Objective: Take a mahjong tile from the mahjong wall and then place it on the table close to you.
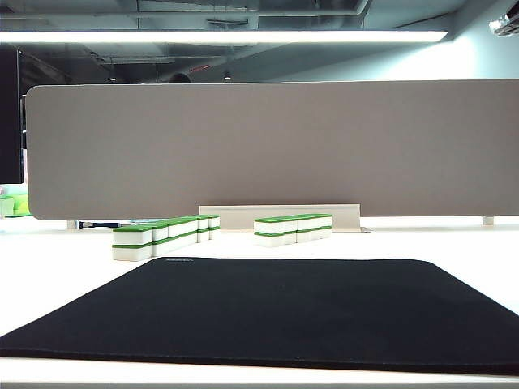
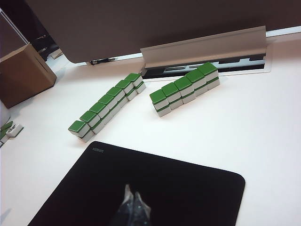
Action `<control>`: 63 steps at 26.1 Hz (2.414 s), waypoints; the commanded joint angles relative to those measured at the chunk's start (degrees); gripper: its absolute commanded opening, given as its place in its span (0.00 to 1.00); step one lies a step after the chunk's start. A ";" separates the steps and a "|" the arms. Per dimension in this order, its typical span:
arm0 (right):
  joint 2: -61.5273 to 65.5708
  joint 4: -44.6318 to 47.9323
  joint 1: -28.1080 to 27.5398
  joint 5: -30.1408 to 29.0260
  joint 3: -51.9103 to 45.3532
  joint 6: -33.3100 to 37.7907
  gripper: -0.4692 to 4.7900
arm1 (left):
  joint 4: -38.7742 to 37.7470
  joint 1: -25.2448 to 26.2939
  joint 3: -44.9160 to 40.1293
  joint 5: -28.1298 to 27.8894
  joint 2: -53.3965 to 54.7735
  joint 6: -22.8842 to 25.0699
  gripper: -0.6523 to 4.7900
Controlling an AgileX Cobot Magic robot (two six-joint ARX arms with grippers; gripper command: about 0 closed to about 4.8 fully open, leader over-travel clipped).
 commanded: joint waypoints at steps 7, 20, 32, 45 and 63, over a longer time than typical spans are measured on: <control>0.98 0.76 0.04 -2.47 0.28 -0.04 0.09 | -0.13 0.17 0.24 5.09 0.00 -3.80 0.11; 5.90 0.70 8.35 -5.27 0.28 -0.07 0.09 | -1.97 0.17 7.41 8.37 0.68 -6.34 0.11; 5.95 0.68 13.88 -5.22 0.26 -0.04 0.09 | -3.82 0.15 18.62 13.38 19.87 -5.90 0.11; 5.92 0.68 13.88 -4.85 0.26 -0.04 0.09 | -12.55 0.11 43.56 13.73 51.98 2.05 0.11; 5.95 0.68 13.90 -4.83 0.20 -0.07 0.09 | -21.24 0.02 67.87 13.25 81.02 8.04 0.11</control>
